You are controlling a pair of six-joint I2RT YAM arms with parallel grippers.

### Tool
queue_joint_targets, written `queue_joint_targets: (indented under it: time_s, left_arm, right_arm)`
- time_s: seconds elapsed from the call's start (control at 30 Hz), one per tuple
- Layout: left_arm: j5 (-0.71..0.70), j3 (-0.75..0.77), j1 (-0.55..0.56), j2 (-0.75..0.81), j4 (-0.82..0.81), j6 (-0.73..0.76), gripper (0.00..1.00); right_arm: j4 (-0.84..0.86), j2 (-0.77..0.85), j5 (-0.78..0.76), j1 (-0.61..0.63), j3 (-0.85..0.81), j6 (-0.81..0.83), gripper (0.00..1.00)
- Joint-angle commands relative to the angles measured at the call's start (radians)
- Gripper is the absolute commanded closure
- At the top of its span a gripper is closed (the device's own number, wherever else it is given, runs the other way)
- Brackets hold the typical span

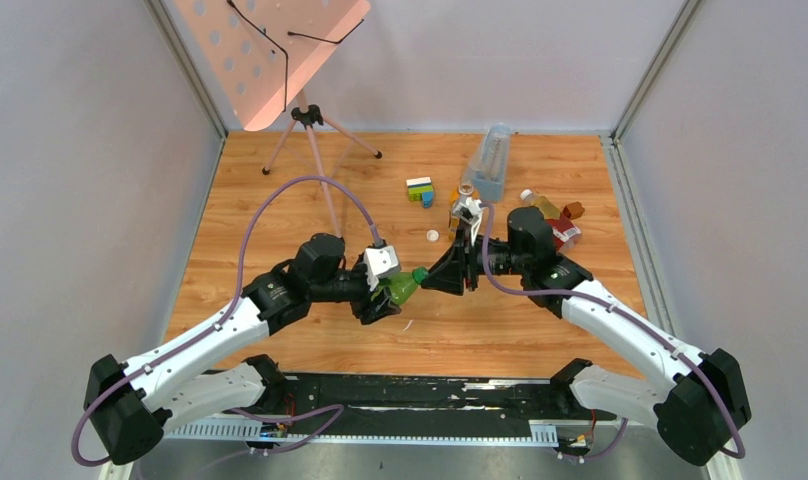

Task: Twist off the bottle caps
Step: Unscrew the bottle cap from the plastic bottle.

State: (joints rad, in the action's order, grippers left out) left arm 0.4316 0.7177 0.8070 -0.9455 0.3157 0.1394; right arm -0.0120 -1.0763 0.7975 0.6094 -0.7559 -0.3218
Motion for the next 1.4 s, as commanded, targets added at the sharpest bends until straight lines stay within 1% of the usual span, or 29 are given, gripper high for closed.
queue_joint_targets:
  time_s: [0.0,0.03,0.1,0.2,0.23,0.3,0.37,0.47,0.57,0.63,0.8,0.83,0.97,1.07,1.27,1.37]
  left_arm:
    - [-0.077,0.041,0.021,0.003,-0.001,0.009,1.00]
    - [-0.101,0.038,0.020,0.004,-0.006,0.006,1.00]
    - [-0.131,0.024,0.021,0.013,-0.047,-0.026,1.00]
    - [-0.165,0.001,0.021,0.014,-0.140,-0.104,1.00]
    - [-0.170,-0.005,0.021,0.016,-0.164,-0.157,1.00]
    - [-0.188,-0.045,0.022,0.019,-0.280,-0.236,1.00]
    - [-0.187,-0.075,0.025,0.018,-0.368,-0.297,1.00]
    - [-0.219,-0.088,0.033,0.006,-0.394,-0.325,1.00]
    - [-0.242,-0.087,0.040,-0.005,-0.395,-0.338,1.00]
    - [-0.257,-0.090,0.048,-0.007,-0.405,-0.350,1.00]
    - [-0.295,-0.099,0.060,-0.012,-0.432,-0.375,1.00]
    - [-0.296,-0.099,0.061,-0.013,-0.432,-0.375,1.00]
    - [-0.305,-0.105,0.065,-0.019,-0.422,-0.378,1.00]
    - [-0.313,-0.110,0.066,-0.019,-0.425,-0.384,1.00]
    - [-0.335,-0.110,0.071,-0.020,-0.425,-0.389,1.00]
    - [-0.347,-0.111,0.072,-0.020,-0.426,-0.396,1.00]
  right_arm:
    - [-0.038,0.018,-0.169,-0.008,-0.074,-0.229,0.41]
    - [-0.030,0.020,-0.190,-0.007,-0.065,-0.296,0.39]
    - [0.033,0.028,-0.202,-0.005,-0.034,-0.374,0.38]
    - [0.129,0.046,-0.323,0.015,0.023,-0.455,0.37]
    - [0.145,0.051,-0.373,0.028,0.035,-0.473,0.37]
    - [0.160,0.050,-0.463,0.058,0.044,-0.487,0.37]
    - [0.180,0.038,-0.508,0.083,0.039,-0.489,0.36]
    - [0.200,0.021,-0.585,0.124,0.025,-0.502,0.36]
    - [0.219,0.010,-0.706,0.162,0.022,-0.506,0.37]
    - [0.234,-0.001,-0.744,0.167,0.022,-0.519,0.39]
    - [0.252,-0.038,-0.774,0.170,0.005,-0.534,0.47]
    - [0.258,-0.041,-0.777,0.170,0.004,-0.534,0.47]
    - [0.238,-0.045,-0.797,0.170,-0.029,-0.518,0.39]
    - [0.231,-0.051,-0.796,0.170,-0.042,-0.522,0.37]
    - [0.229,-0.074,-0.792,0.170,-0.055,-0.525,0.48]
    - [0.228,-0.081,-0.764,0.170,-0.052,-0.535,0.50]
